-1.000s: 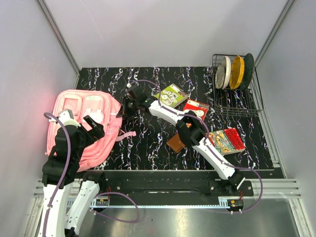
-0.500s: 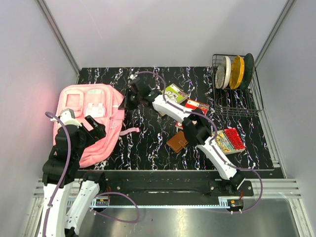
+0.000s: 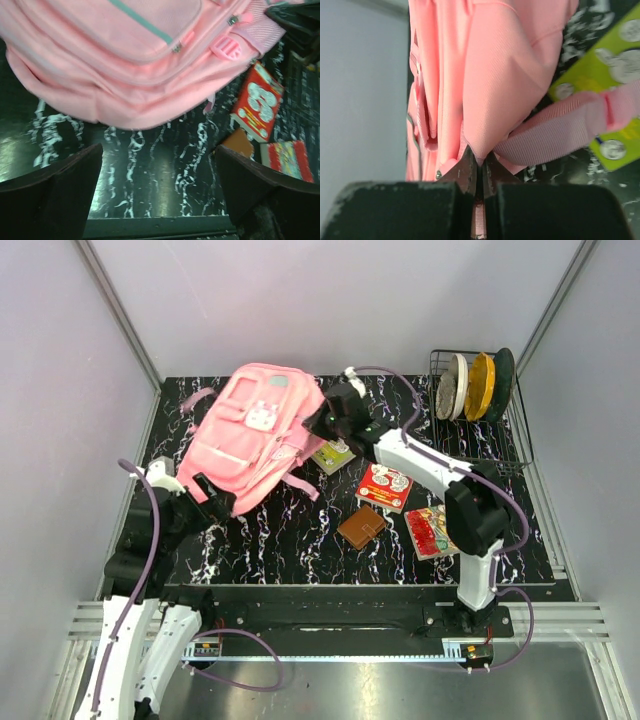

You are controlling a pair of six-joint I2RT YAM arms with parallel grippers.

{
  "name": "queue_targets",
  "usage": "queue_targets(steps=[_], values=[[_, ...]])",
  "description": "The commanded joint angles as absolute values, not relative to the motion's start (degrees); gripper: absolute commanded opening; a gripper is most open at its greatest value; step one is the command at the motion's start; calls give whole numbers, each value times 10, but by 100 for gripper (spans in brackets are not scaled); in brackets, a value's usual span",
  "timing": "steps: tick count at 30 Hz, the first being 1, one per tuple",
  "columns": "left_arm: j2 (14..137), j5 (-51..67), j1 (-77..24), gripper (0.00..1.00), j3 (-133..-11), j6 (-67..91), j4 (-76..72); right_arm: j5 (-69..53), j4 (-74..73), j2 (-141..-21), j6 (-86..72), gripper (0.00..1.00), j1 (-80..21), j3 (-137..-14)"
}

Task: Pack the student bag
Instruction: Pick up the student bag at the center of the board, then unzip the student bag at the center of the board.

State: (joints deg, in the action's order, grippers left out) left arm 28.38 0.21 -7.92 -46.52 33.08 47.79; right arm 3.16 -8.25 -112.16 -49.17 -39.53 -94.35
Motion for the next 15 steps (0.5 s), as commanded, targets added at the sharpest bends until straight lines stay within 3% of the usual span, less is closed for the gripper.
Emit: queue_targets(steps=[1,8,15], values=[[305,133,-80,99,-436,356,340,142,50,-1046,-561,0,-389,-867],[352,155,-176,99,-406,346,211,169,35,-1002,-582,0,-390,-805],[428,14,-349,98,-407,325,169,147,40,-963,-576,0,-391,-742]])
